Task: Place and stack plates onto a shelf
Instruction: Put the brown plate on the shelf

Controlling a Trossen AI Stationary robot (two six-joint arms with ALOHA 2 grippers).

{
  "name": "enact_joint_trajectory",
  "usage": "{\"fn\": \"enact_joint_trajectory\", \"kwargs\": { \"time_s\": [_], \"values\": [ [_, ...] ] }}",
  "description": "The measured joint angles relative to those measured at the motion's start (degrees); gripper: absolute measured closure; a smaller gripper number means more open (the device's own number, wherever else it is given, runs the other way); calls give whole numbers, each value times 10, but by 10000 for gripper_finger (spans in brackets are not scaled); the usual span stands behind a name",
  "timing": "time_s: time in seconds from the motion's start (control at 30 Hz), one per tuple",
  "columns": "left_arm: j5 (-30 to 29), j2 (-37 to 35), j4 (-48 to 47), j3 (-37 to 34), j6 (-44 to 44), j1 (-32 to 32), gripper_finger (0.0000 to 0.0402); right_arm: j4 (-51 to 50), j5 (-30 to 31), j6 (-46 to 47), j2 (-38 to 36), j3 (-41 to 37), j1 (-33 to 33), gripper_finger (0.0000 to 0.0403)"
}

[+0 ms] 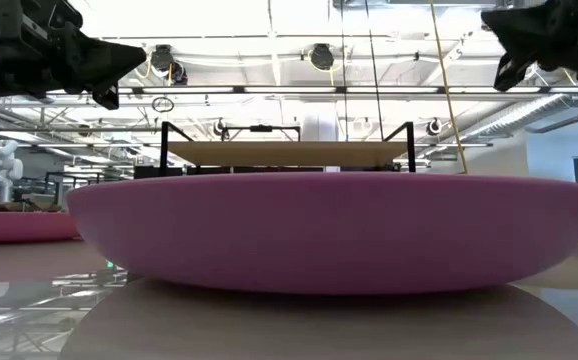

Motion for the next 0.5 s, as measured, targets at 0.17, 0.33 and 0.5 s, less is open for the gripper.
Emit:
{"fn": "enact_joint_trajectory", "kwargs": {
  "time_s": [0.17,0.33,0.5],
  "values": [
    [0,0,0,0,0,0,376,-78,31,-6,37,48,0,403],
    [0,0,0,0,0,0,376,-150,65,-19,104,93,0,403],
    [0,0,0,0,0,0,376,-192,111,-23,184,126,0,403]
  ]
}}
